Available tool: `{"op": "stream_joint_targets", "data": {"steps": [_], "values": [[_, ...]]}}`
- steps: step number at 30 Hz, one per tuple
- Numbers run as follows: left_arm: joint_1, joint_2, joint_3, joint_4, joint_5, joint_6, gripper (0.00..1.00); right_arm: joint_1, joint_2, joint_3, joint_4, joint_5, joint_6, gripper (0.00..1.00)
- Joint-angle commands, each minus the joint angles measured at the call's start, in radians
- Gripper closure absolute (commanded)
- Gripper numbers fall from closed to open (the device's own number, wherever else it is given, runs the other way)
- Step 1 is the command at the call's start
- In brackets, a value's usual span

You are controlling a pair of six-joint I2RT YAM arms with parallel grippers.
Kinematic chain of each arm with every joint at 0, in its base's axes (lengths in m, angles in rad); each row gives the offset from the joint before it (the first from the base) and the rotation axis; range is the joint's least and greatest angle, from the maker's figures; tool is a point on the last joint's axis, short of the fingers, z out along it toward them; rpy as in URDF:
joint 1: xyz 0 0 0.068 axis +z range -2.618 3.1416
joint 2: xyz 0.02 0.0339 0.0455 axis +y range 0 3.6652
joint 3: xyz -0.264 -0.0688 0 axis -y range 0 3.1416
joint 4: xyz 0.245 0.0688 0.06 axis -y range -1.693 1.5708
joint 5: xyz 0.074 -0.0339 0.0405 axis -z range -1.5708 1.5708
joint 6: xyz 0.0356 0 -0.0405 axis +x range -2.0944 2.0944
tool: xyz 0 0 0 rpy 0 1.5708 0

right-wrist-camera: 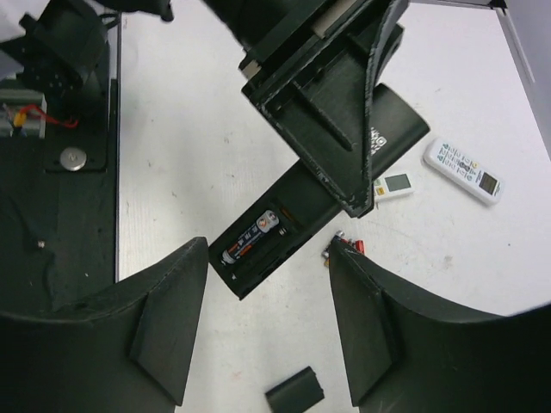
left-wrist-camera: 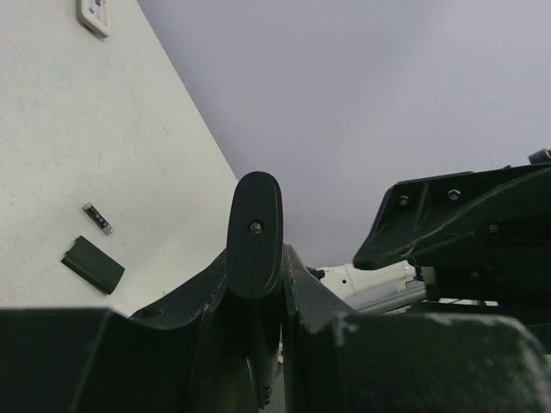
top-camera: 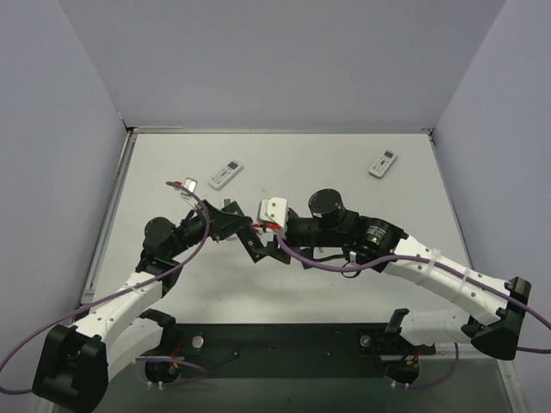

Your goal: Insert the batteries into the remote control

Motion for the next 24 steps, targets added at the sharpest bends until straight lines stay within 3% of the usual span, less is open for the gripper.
{"op": "stream_joint_targets", "data": {"steps": [1, 7, 17, 24], "values": [[-0.003, 0.006, 0.083, 0.031, 0.081, 0.002, 1.0, -0.03, -0.005, -0.027, -0.046, -0.195, -0.248, 0.48], [-0.004, 0.007, 0.113, -0.009, 0.111, 0.01, 1.0, -0.038, 0.041, -0.003, -0.056, -0.253, -0.35, 0.52], [-0.004, 0.007, 0.129, -0.055, 0.13, 0.035, 1.0, -0.048, 0.095, 0.043, -0.057, -0.284, -0.388, 0.67], [-0.006, 0.007, 0.128, -0.071, 0.131, 0.035, 1.0, -0.058, 0.099, 0.046, -0.056, -0.283, -0.38, 0.68]]}}
